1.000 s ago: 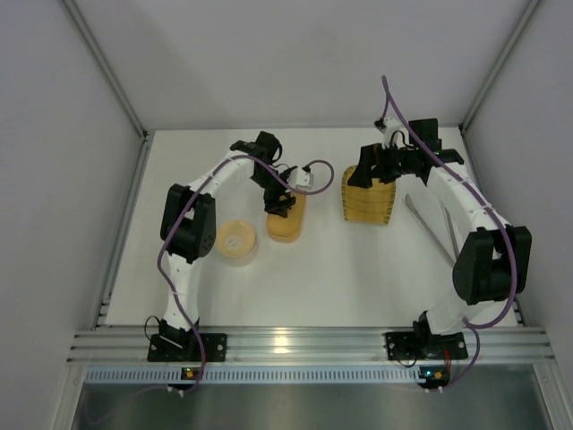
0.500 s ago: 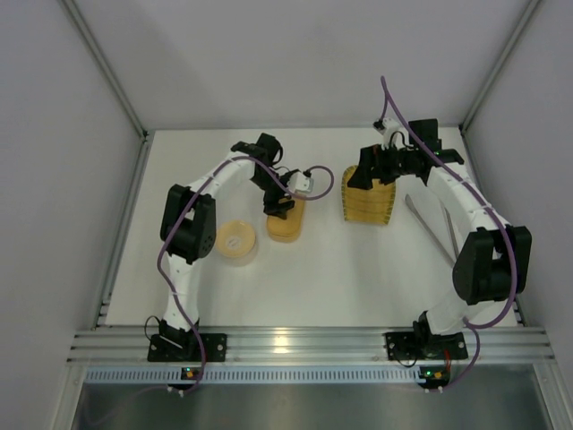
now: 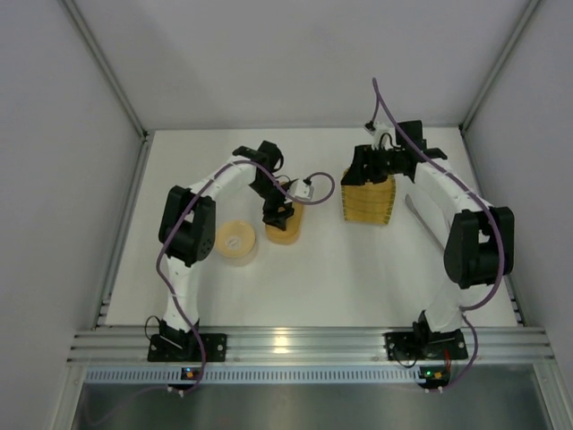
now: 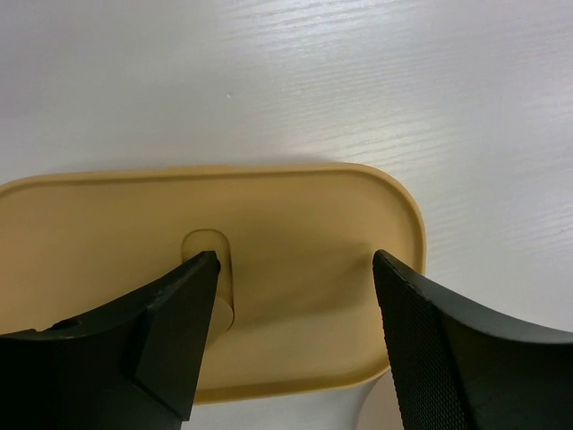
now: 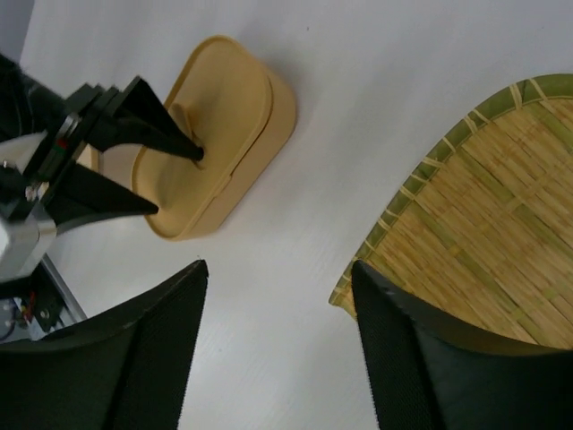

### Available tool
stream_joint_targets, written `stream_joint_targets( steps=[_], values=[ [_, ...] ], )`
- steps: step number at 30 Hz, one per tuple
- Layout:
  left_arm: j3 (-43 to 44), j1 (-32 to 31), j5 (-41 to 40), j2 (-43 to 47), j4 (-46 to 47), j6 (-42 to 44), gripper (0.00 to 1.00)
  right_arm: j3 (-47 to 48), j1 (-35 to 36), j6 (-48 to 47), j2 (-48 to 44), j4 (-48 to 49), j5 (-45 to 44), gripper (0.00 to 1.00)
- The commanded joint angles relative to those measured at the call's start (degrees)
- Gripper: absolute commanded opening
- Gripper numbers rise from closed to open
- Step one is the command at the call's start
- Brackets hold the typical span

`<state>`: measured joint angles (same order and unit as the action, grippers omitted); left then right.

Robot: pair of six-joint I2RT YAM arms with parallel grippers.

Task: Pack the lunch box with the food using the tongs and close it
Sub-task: Close the box lid on the packing box.

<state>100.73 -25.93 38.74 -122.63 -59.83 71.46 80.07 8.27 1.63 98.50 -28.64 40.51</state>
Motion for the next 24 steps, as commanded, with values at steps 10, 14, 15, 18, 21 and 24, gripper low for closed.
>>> stream_joint_targets(
  steps=[10,14,15,18,21,24],
  values=[
    [-5.4,-0.3,0.6,1.5,-5.4,-0.9,0.74,18.5,9.4,14.4,19.1,13.8,-7.0,0.44],
    [-6.1,-0.2,0.8,2.0,-5.1,-0.8,0.73,22.1,11.1,15.9,22.8,14.5,-6.7,0.43],
    [-6.2,-0.2,0.9,2.0,-4.9,-0.8,0.73,22.4,11.6,15.9,23.2,14.3,-6.6,0.44],
    [-6.5,-0.3,0.9,2.4,-4.2,-1.1,0.73,22.7,13.3,14.9,24.3,13.6,-6.2,0.45],
    [-7.4,-0.2,0.8,3.4,-2.2,-1.7,0.73,22.0,14.8,13.1,24.5,12.7,-6.2,0.46],
    [-8.3,-0.2,0.7,4.3,-0.1,-2.6,0.73,21.5,16.2,11.8,24.9,11.8,-6.8,0.49]
  ],
)
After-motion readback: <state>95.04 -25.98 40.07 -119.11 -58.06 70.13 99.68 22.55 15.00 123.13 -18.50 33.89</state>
